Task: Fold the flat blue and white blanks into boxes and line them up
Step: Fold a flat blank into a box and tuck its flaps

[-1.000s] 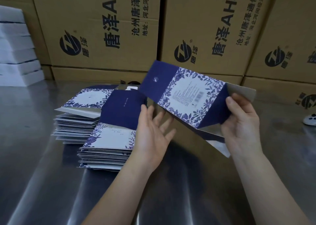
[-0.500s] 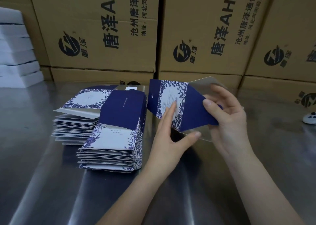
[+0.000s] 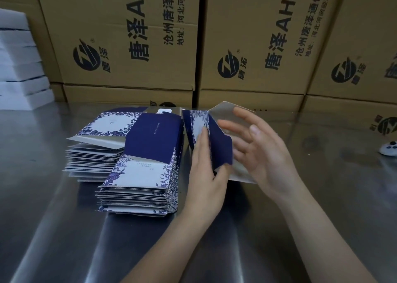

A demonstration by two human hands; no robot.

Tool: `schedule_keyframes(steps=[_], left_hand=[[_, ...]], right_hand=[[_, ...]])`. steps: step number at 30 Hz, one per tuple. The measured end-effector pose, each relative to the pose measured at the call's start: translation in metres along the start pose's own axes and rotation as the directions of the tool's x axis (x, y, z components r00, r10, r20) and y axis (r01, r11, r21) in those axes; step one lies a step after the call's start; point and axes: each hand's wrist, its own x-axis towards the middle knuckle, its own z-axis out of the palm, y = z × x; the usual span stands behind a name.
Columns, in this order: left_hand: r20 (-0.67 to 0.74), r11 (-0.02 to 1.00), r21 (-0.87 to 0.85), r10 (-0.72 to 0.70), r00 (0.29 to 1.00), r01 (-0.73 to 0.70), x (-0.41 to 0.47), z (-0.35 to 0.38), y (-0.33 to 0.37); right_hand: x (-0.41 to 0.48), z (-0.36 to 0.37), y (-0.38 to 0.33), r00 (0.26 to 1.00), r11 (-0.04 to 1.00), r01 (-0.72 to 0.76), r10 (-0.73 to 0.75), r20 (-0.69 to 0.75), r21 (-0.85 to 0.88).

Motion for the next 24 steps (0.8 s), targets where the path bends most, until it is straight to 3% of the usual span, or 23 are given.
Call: schedule_keyframes(steps=[3, 6, 8, 11, 13, 14, 16, 19, 22, 24], left_hand=[[-0.068, 0.999, 0.020, -0.033, 0.997, 0.034, 0.001, -0.003, 0.003], [-0.199, 0.993, -0.007, -0.118, 0.973, 0.119, 0.005, -0.007, 0.007], [-0.265, 0.985, -0.068, -0.172, 0.949, 0.159, 0.007, -0.008, 0.011], [-0.331, 0.974, -0.143, -0.214, 0.919, 0.176, 0.007, -0.009, 0.017], [-0.378, 0.971, -0.171, -0.223, 0.898, 0.169, 0.008, -0.010, 0.020], [-0.404, 0.971, -0.178, -0.218, 0.888, 0.157, 0.009, -0.011, 0.021], [-0.456, 0.974, -0.182, -0.202, 0.867, 0.131, 0.010, -0.012, 0.023], [-0.523, 0.977, -0.185, -0.187, 0.832, 0.104, 0.011, -0.014, 0.022], [-0.559, 0.978, -0.189, -0.176, 0.810, 0.082, 0.014, -0.018, 0.021], [-0.560, 0.974, -0.212, -0.184, 0.808, 0.075, 0.016, -0.019, 0.019]], right_hand=[[-0.001, -0.003, -0.002, 0.991, 0.982, 0.107, -0.119, -0.069, -0.153], [-0.003, -0.007, -0.004, 0.906, 0.868, 0.248, -0.365, -0.215, -0.430], [-0.004, -0.009, -0.006, 0.831, 0.749, 0.311, -0.513, -0.214, -0.585], [-0.005, -0.009, -0.008, 0.735, 0.461, 0.385, -0.677, -0.037, -0.800], [-0.005, -0.006, -0.007, 0.719, 0.295, 0.343, -0.694, 0.047, -0.892], [-0.005, -0.004, -0.006, 0.725, 0.261, 0.314, -0.686, 0.053, -0.913], [-0.007, -0.002, -0.006, 0.734, 0.265, 0.279, -0.678, 0.027, -0.923], [-0.012, -0.006, -0.012, 0.729, 0.356, 0.297, -0.684, -0.031, -0.886], [-0.017, -0.015, -0.019, 0.752, 0.513, 0.333, -0.651, -0.106, -0.791], [-0.019, -0.020, -0.021, 0.811, 0.659, 0.343, -0.567, -0.143, -0.670]])
